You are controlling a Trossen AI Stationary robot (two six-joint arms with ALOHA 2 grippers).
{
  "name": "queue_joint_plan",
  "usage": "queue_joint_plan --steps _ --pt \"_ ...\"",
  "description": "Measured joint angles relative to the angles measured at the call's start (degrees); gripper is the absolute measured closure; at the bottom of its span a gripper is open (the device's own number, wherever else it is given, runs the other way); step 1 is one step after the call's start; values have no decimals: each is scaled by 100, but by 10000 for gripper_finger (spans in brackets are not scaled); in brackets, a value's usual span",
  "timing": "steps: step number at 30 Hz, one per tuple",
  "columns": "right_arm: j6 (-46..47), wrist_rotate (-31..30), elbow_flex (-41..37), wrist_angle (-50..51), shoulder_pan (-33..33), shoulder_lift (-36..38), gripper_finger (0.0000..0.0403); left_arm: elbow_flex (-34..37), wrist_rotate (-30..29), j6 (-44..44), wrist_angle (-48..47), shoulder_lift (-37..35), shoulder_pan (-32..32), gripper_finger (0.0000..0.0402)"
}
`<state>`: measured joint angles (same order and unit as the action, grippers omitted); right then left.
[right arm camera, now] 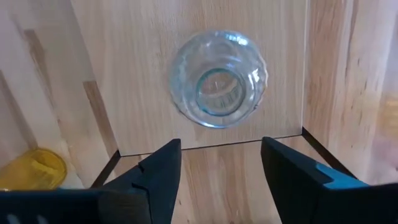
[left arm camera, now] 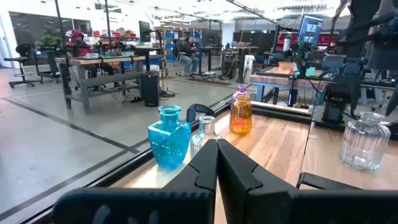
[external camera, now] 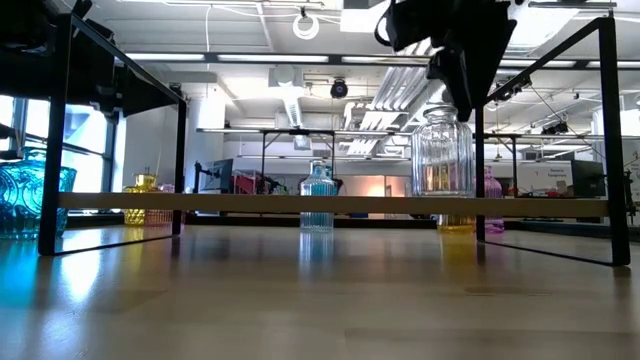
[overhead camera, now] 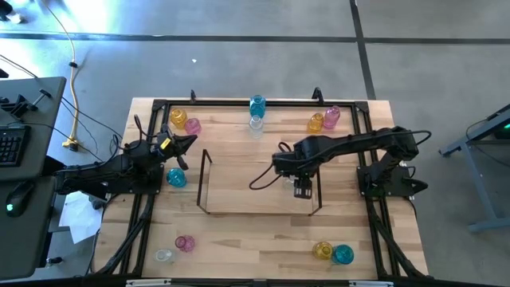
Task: Sort vases onto shelf
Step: Put the top transparent vase on the shelf aligned with the other transparent vase
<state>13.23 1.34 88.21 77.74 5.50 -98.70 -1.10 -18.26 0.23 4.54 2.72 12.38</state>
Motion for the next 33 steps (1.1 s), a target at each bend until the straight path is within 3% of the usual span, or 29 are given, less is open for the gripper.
queue_joint_plan --steps 13,19,25,33 --pt "-19 -19 989 387 -3 0 203 0 3 -3 -16 1 0 401" --pt "-160 -378 1561 709 -64 0 222 0 3 -1 -25 1 0 401" --pt "-669 -546 1636 299 -320 0 278 0 5 -3 -23 0 1 401" --pt "-1708 -535 1111 -1343 -804 -2 393 0 28 -56 -64 0 -1 401"
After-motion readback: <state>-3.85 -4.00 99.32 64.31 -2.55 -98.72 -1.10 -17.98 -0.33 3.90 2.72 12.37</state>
